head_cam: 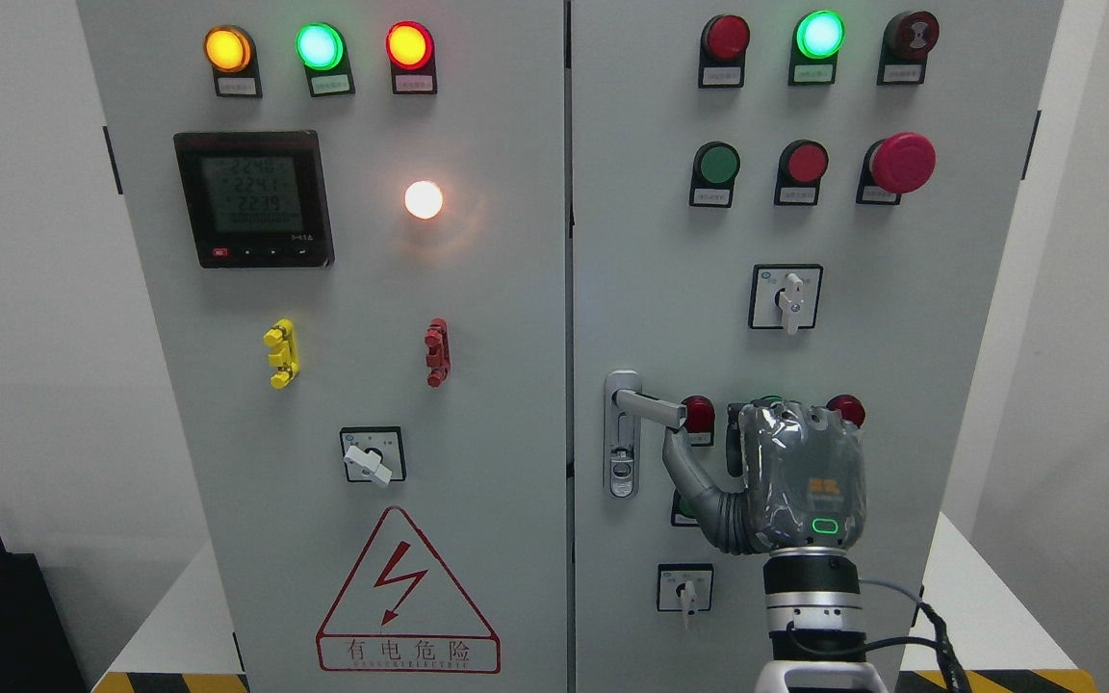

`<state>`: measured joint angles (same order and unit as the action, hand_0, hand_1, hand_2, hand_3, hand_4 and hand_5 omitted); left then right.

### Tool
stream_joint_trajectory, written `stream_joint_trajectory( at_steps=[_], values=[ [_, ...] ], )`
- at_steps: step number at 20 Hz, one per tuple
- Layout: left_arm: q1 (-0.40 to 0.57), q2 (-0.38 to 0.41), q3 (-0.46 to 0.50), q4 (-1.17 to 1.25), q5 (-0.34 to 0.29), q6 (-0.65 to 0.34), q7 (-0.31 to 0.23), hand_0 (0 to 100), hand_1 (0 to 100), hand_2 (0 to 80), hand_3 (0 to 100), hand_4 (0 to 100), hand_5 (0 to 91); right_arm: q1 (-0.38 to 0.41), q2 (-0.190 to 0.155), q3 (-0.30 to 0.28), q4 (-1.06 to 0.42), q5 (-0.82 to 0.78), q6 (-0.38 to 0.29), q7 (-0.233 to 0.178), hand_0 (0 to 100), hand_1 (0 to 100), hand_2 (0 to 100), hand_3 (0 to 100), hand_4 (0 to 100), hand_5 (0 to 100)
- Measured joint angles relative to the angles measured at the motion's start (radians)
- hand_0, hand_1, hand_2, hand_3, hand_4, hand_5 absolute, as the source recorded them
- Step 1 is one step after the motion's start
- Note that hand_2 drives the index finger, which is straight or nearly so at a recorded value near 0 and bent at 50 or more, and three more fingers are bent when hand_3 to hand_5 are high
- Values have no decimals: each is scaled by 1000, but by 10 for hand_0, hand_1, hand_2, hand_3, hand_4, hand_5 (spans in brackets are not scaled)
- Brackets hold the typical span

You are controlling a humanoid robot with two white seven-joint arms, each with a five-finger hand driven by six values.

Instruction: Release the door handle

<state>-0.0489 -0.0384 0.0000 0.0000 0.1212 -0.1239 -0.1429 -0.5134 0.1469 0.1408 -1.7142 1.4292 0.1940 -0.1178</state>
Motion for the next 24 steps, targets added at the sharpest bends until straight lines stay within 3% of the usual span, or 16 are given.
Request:
stream_joint_trajectory(
  at_steps=[6, 14, 16, 17, 18, 19, 20, 22, 23, 24],
  values=[
    [0, 0, 0, 0, 0, -4, 0, 120, 389, 0, 0, 0, 0, 9, 1, 1, -3, -1, -4, 0, 409, 135, 951, 1000, 943, 955],
    [0, 0, 0, 0, 0, 1, 0, 120, 389, 0, 0, 0, 0, 84, 0, 5, -34, -3, -75, -49, 413, 137, 911, 1000, 907, 917],
    [0, 0, 0, 0, 0, 1, 0, 120, 389, 0, 0, 0, 0, 108, -2, 5, -47, -3, -95, -63, 416, 136, 842, 1000, 874, 874],
    [0, 0, 0, 0, 0, 1, 0, 120, 389, 0, 0, 0, 0, 118, -3, 5, -53, -3, -111, -73, 418, 136, 760, 1000, 835, 818],
    [0, 0, 0, 0, 0, 1, 0, 120, 389, 0, 0, 0, 0, 131, -6, 4, -62, -3, -128, -80, 418, 137, 646, 940, 775, 726],
    [0, 0, 0, 0, 0, 1, 0, 120, 389, 0, 0, 0, 0, 142, -9, 3, -68, -4, -150, -85, 418, 137, 629, 911, 744, 686],
    [0, 0, 0, 0, 0, 2, 0, 120, 389, 0, 0, 0, 0, 155, -12, 1, -78, -5, -174, -89, 415, 140, 542, 806, 641, 537],
    [0, 0, 0, 0, 0, 2, 0, 120, 389, 0, 0, 0, 0, 185, -18, -9, -95, -7, -213, -91, 414, 141, 455, 664, 532, 421],
    [0, 0, 0, 0, 0, 2, 0, 120, 389, 0, 0, 0, 0, 199, -21, -15, -103, -9, -240, -92, 412, 145, 379, 508, 402, 301],
    [0, 0, 0, 0, 0, 2, 0, 120, 389, 0, 0, 0, 0, 214, -24, -25, -112, -13, -261, -92, 411, 148, 316, 422, 313, 222]
  ],
)
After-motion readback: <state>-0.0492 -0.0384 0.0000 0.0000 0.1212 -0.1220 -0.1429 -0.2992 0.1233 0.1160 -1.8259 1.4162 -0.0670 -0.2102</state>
